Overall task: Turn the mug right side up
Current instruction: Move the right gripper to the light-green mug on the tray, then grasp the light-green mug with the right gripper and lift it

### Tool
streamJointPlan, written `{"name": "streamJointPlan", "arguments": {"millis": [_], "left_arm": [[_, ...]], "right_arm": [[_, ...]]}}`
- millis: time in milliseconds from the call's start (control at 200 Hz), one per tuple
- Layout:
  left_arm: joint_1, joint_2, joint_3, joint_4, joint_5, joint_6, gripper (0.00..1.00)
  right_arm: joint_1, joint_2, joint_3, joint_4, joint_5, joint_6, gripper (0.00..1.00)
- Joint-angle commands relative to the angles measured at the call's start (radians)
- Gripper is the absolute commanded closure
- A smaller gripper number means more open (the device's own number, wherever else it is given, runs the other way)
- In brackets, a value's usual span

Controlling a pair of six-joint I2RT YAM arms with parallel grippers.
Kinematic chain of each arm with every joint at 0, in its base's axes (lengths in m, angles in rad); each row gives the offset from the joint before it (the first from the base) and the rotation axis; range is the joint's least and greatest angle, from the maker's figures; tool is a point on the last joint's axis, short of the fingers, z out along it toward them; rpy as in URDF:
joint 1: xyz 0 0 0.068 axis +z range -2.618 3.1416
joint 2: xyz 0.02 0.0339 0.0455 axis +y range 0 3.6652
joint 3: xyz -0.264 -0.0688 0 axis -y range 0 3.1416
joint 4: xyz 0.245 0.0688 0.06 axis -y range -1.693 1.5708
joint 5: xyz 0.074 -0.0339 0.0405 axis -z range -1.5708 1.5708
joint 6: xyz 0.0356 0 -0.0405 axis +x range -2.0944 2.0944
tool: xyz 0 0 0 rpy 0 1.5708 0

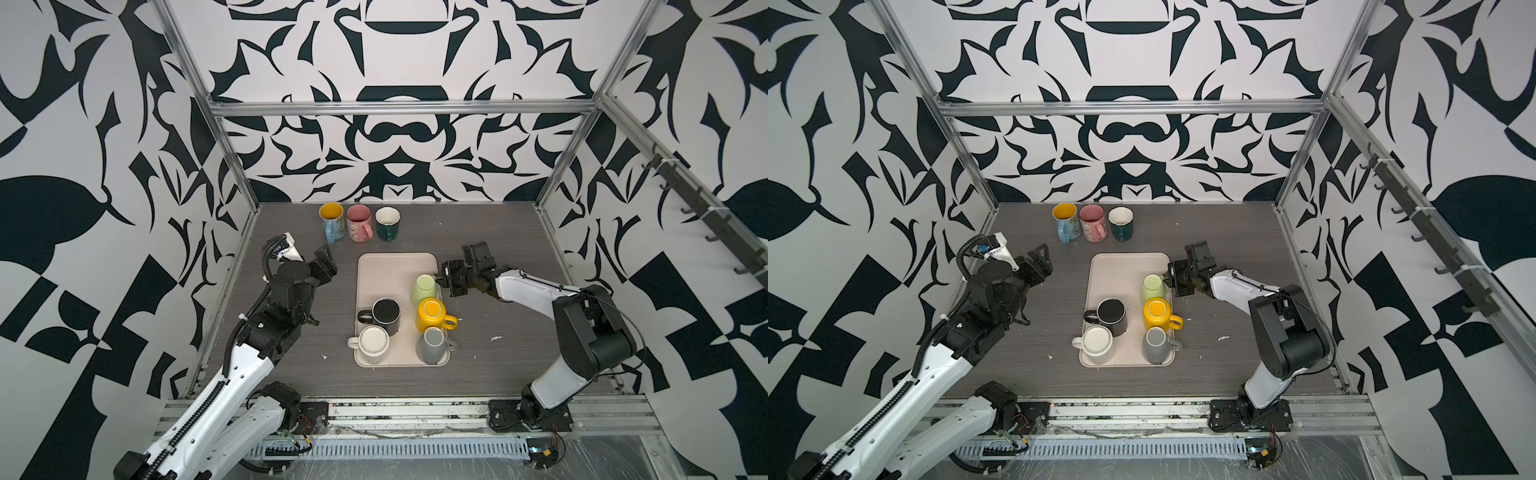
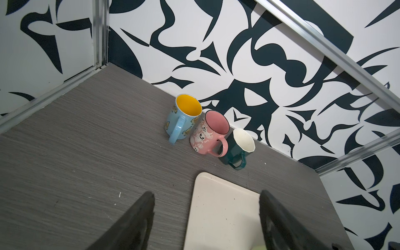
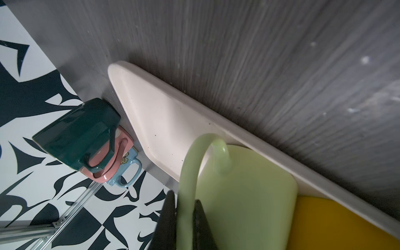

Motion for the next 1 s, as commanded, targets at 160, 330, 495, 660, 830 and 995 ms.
{"name": "streamJointPlan", "arguments": {"millis": [160, 330, 495, 660, 830, 995], "left_arm": [[0.003, -0.012, 0.000, -0.013, -0.025, 0.020, 0.21], [0.003, -0.012, 0.005, -0.016, -0.024, 0.026, 0.21], [0.003, -0.010, 0.011, -0.017, -0.026, 0.033, 0.21], [0.003, 0.008, 0.023, -0.014, -0.016, 0.034, 0.21], [0.003, 0.023, 0.030, -0.014, -0.002, 0.032, 0.21], [0.003, 0.024, 0.030, -0.013, 0.001, 0.029, 0.21]], "right_arm": [[0.000, 0.032, 0.021, 0.104, -0.016, -0.003, 1.00], [0.002, 0.045, 0.037, 0.180, -0.017, -0.057, 1.00], [0.007, 0.033, 0.034, 0.232, 0.006, -0.100, 1.00], [0.010, 0.024, 0.050, 0.275, 0.011, -0.163, 1.00], [0.015, 0.012, 0.062, 0.275, 0.020, -0.235, 1.00], [0.021, -0.005, 0.060, 0.295, 0.031, -0.299, 1.00]]}}
